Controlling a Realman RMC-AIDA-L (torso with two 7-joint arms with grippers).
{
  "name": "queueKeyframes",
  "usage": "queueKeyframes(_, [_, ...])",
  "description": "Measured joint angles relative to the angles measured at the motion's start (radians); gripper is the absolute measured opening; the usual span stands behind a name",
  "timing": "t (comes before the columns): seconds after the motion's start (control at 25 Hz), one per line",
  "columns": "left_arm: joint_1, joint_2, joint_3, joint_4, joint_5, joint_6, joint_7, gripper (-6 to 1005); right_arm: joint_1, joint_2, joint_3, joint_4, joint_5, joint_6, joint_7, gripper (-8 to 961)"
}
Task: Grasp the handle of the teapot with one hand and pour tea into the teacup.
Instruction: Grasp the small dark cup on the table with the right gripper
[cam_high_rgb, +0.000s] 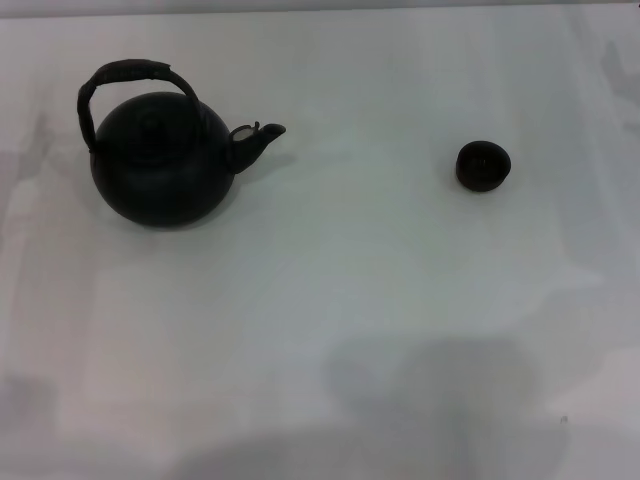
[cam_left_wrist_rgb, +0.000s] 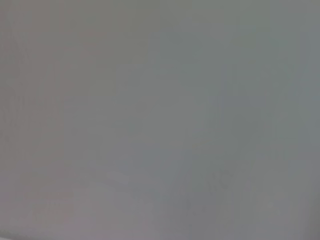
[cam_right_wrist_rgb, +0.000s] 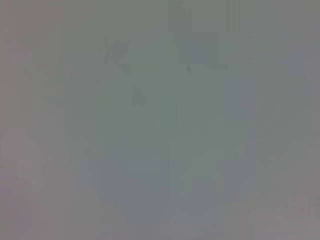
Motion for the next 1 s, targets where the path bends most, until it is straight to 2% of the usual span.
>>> queueKeyframes(0.88, [-0.001,-0.001,0.000,0.000,0.001,0.000,0.012,887,0.000,-0.001,-0.004,0.003,-0.009,0.002,0.033,844])
queueKeyframes(1.0, [-0.001,-0.002,0.000,0.000,0.001,0.000,0.012,887,0.001,-0.004,-0.053,-0.001,-0.021,0.002,0.105,843])
